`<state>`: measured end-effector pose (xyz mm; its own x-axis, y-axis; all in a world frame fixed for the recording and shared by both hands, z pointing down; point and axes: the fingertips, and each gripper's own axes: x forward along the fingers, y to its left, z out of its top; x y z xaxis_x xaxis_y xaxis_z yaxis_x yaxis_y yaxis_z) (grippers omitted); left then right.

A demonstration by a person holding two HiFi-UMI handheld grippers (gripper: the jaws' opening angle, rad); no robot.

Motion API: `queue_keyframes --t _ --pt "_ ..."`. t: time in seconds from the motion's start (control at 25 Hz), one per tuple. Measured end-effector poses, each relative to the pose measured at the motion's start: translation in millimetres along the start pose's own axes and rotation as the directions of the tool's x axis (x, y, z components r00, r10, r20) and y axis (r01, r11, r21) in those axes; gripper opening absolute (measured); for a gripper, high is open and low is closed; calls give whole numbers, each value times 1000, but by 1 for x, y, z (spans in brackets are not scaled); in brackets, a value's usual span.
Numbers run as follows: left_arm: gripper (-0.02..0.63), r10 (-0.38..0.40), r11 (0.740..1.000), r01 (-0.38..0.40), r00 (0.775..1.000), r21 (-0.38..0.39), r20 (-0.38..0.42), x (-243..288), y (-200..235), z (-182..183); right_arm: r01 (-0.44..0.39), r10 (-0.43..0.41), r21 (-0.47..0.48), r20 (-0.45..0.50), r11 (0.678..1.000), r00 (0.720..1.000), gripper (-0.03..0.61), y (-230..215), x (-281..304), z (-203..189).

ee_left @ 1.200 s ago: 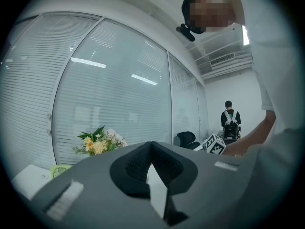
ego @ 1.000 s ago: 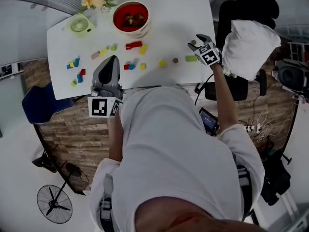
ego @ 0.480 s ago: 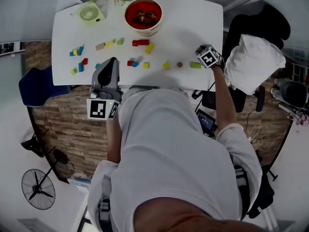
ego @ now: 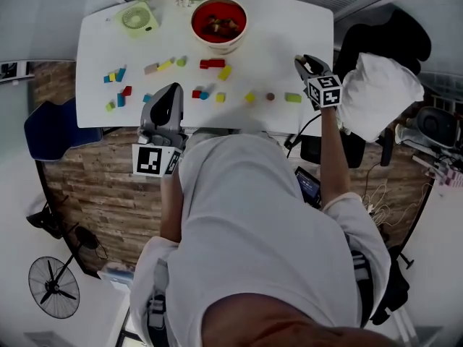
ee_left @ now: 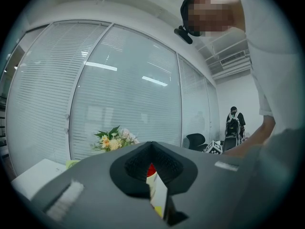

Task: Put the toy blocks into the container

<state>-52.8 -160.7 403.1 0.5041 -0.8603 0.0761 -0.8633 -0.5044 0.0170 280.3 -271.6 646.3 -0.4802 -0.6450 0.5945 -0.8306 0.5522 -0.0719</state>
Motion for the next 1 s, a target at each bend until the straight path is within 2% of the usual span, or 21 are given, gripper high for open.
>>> queue_keyframes --t 0.12,0.28,0.4,0.48,0.6,0.72,0.88,1.0 --pt "-5 -6 1000 6 1000 -9 14 -5 1 2 -3 4 -3 135 1000 991 144 14 -12 52" --pt "-5 -7 1000 7 999 -20 36 -13 5 4 -33 45 -53 259 998 965 143 42 -18 116" --pt "-5 1 1000 1 999 -28 54 -19 9 5 -51 92 -139 304 989 948 143 66 -16 160" --pt "-5 10 999 -8 998 -36 62 -27 12 5 -57 122 -220 296 974 947 143 82 -8 182" --pt "-5 31 998 -28 997 -52 72 -39 15 6 -68 158 -355 229 932 960 143 106 15 206" --pt "-5 58 997 -53 995 -64 77 -52 18 6 -107 186 -480 121 871 975 143 128 51 217" --pt "-5 106 992 -100 991 -75 76 -73 21 4 -203 208 -617 -65 760 976 143 155 103 212" --pt "-5 146 986 -139 986 -90 75 -88 23 2 -302 190 -683 -236 665 953 143 167 136 192"
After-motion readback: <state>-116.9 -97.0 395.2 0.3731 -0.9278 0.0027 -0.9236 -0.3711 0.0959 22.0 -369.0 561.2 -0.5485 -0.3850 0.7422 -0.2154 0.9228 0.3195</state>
